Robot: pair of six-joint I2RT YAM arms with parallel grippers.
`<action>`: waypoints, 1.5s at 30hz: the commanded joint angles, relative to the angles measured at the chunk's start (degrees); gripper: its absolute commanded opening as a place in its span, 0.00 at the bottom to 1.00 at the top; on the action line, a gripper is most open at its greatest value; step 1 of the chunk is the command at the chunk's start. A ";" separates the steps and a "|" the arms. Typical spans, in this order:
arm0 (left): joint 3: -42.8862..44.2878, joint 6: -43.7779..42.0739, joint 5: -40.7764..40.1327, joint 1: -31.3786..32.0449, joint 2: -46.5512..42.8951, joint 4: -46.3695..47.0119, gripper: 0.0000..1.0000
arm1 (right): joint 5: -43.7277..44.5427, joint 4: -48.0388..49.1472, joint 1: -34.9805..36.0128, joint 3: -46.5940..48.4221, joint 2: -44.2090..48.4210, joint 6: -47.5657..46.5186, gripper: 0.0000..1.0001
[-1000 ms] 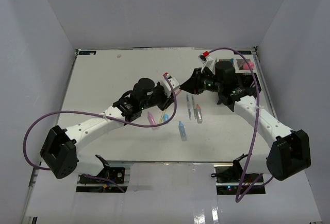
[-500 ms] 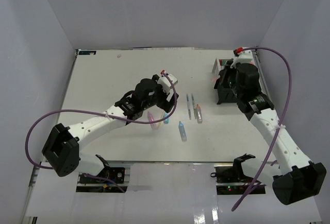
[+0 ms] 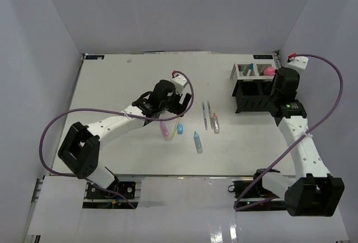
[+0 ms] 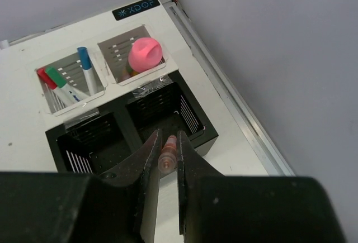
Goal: Sort the stationery into containers
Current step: Place the pen in the storage box, then pick up the pen from the center of the board.
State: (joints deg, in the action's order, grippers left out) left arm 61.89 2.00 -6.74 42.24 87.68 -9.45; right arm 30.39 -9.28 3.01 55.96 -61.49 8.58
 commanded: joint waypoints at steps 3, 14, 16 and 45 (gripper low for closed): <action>2.62 1.78 -1.34 -0.40 -0.67 -1.18 0.98 | -4.63 5.58 -4.93 -0.68 -3.89 2.40 0.08; 3.85 3.18 -0.55 -0.49 0.56 -3.11 0.98 | -10.79 7.96 -6.61 -2.17 -10.14 3.20 0.42; 4.64 4.41 -0.46 -0.40 1.96 -4.16 0.98 | -11.40 7.26 -6.61 -2.44 -9.61 3.81 0.50; 6.49 14.00 2.44 -0.40 10.58 -21.57 0.53 | -33.91 4.80 -6.52 -16.50 13.94 10.05 0.78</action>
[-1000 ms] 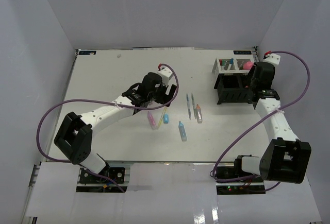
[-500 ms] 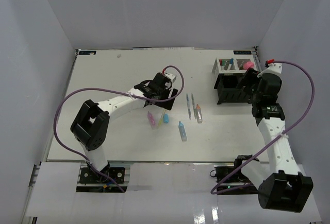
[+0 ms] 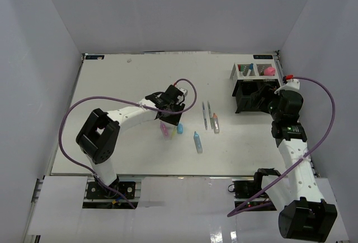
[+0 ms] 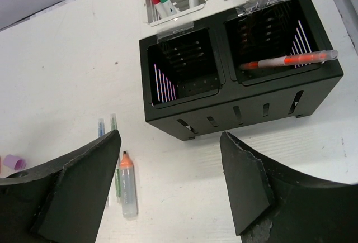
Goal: Sort the stationery into containers
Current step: Pick up the pen from the center of the board.
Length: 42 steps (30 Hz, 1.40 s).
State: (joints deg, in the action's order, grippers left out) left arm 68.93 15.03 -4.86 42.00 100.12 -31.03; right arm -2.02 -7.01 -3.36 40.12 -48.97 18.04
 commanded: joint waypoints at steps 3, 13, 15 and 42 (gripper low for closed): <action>-0.81 0.97 0.64 -0.16 -0.71 -0.09 0.50 | -1.49 2.44 -0.16 -0.66 1.69 0.59 0.78; -0.46 1.67 2.31 -0.16 2.63 0.00 0.46 | -0.97 2.35 -0.16 -0.83 1.86 0.41 0.78; -0.37 1.85 2.49 -0.16 2.98 0.09 0.45 | -0.97 2.35 -0.16 -0.83 1.86 0.41 0.78; 3.23 5.54 -1.38 -0.25 7.81 -1.23 0.40 | -1.23 2.70 -0.16 -1.27 1.86 0.24 0.78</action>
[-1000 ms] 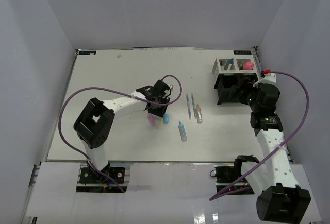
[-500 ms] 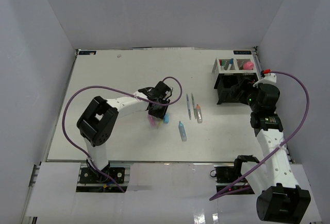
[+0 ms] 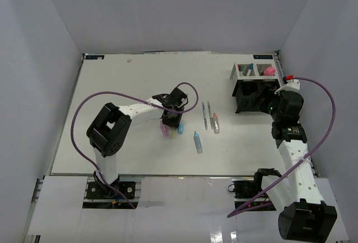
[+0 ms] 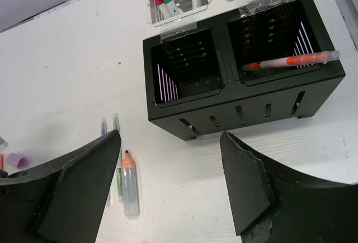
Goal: Sort the stationery into containers
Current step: Pick up the pen from the center of the board.
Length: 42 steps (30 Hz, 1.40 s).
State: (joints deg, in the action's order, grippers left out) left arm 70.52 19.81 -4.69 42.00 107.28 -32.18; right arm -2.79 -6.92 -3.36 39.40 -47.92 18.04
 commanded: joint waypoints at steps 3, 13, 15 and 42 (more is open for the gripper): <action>2.08 0.75 -1.55 -0.16 0.73 -0.07 0.34 | -0.73 2.87 -0.16 -0.73 0.90 0.33 0.78; 5.85 -1.35 -3.22 -0.25 0.03 -0.07 0.19 | -5.47 4.10 -0.16 -1.43 1.78 -0.11 0.78; 7.51 -2.06 -3.57 -0.25 -0.67 0.02 0.18 | -8.09 5.24 -0.07 -1.69 1.87 -0.11 0.78; -14.62 -27.02 16.47 1.33 -30.73 28.84 0.12 | -25.43 16.94 26.63 14.21 -20.53 10.87 0.81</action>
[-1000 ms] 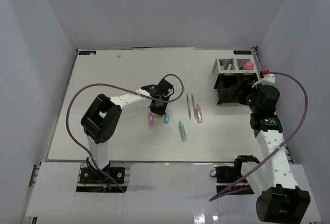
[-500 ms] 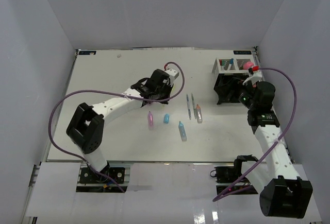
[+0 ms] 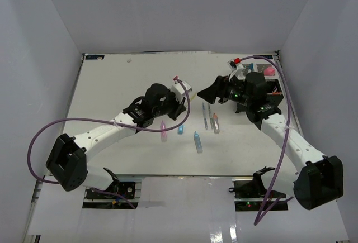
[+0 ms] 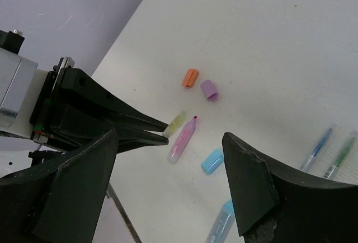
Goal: Sort the stationery into containers
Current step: Pick up the pen from the center of the board, then place the pen in the storage box.
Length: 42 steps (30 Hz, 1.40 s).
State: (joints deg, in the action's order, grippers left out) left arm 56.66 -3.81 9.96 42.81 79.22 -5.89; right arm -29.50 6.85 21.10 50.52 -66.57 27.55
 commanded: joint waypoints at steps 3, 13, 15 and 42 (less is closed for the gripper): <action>-1.03 -4.27 1.12 0.61 -3.63 2.64 0.13 | 1.81 3.08 4.29 4.76 -4.35 1.45 0.81; -2.87 -6.47 1.64 0.61 -6.45 4.13 0.14 | 2.60 1.85 7.81 8.10 -9.11 0.93 0.72; -2.96 -6.64 1.91 0.61 -6.45 4.22 0.14 | 2.08 1.94 8.25 8.45 -9.72 0.93 0.62; 0.55 2.40 -8.80 0.61 -3.29 1.15 0.98 | 59.61 -11.07 2.28 3.45 12.15 -18.05 0.08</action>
State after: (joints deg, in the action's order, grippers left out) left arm 53.84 -4.45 5.34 43.27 75.09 -3.29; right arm 10.46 -3.60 25.17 55.20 -58.59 15.79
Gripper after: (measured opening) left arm 0.979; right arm 0.170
